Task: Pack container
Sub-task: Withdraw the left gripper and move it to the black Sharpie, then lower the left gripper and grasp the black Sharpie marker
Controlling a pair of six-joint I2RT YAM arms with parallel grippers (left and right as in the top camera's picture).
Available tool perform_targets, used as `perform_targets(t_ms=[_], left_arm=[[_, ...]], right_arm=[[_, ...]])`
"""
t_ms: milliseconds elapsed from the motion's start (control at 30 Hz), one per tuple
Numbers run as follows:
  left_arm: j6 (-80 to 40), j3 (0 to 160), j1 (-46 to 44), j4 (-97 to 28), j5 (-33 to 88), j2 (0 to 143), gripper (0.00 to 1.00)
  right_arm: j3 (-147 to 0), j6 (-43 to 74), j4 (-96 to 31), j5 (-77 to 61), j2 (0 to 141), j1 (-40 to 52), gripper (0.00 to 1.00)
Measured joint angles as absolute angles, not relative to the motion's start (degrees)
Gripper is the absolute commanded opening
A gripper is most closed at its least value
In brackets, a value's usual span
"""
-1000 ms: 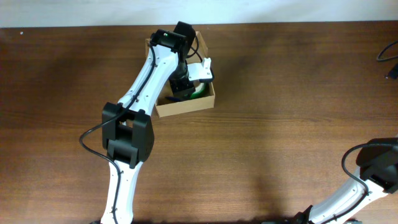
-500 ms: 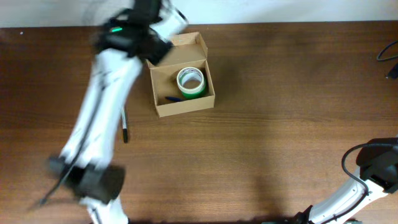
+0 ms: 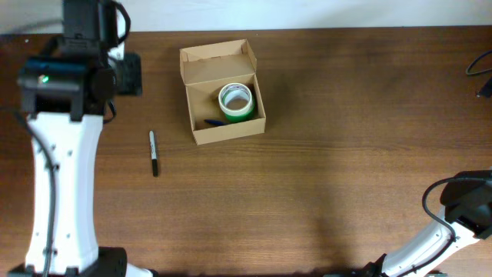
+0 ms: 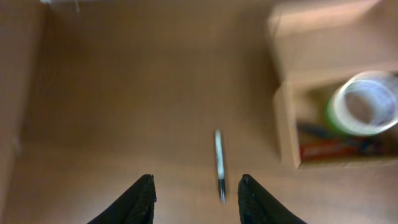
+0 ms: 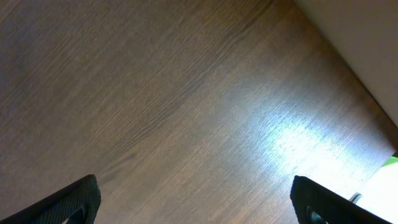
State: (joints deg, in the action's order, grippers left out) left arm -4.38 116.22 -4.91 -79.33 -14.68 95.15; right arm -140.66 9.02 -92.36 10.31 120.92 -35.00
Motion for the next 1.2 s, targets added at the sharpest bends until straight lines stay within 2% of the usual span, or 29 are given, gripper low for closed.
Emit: perform_targets(t_ms=[67, 300, 600, 1033, 1200], left_arm=[[-6.5, 108.5, -3.7, -77.6, -13.9, 95.5, 0.55], [-11.4, 81.9, -1.9, -60.6, -10.0, 96.7, 0.70], [-15.5, 65.2, -1.5, -46.6, -5.9, 97.0, 0.70], [-20.7, 64.5, 2.0, -39.6, -2.0, 107.7, 0.68], [-20.8, 65.0, 3.9, -38.3, -0.1, 108.0, 0.61]], right_arm=[[-140.7, 9.0, -92.4, 10.3, 120.9, -35.0, 0.99], [-140.7, 9.0, -92.4, 10.3, 120.9, -35.0, 0.99], [-140.7, 9.0, -92.4, 10.3, 120.9, -35.0, 0.99], [-140.7, 9.0, -92.4, 10.3, 120.9, -35.0, 0.99], [-140.7, 9.0, -92.3, 10.3, 120.9, -35.0, 0.99]])
